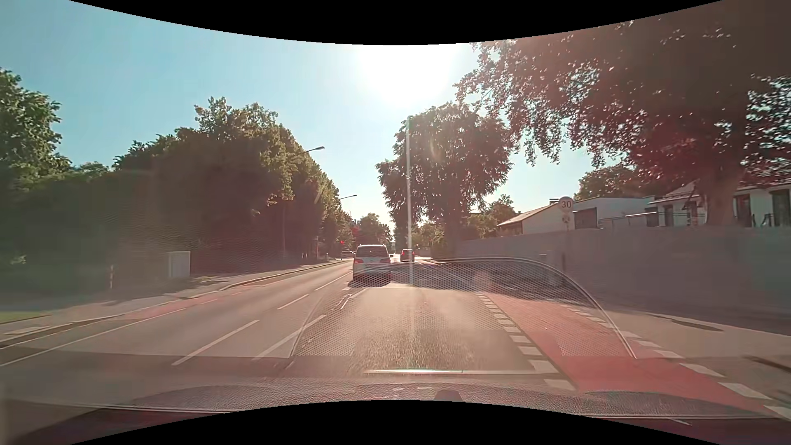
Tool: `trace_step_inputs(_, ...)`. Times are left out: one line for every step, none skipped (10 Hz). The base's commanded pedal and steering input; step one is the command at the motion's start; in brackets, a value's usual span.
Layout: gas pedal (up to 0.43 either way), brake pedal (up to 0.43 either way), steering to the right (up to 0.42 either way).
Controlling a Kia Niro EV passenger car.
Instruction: Follow the waypoints while adhering to traffic rules and regulations
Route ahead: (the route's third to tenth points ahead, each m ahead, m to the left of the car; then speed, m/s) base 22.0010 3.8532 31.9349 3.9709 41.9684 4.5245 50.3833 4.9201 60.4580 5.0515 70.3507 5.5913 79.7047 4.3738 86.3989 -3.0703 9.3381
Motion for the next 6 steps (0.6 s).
trace_step_inputs(0.150,0.006,0.008)
trace_step_inputs(0.138,0.006,0.008)
trace_step_inputs(0.130,0.006,0.007)
trace_step_inputs(0.118,0.006,0.006)
trace_step_inputs(0.087,0.006,0.006)
trace_step_inputs(0.079,0.006,0.005)
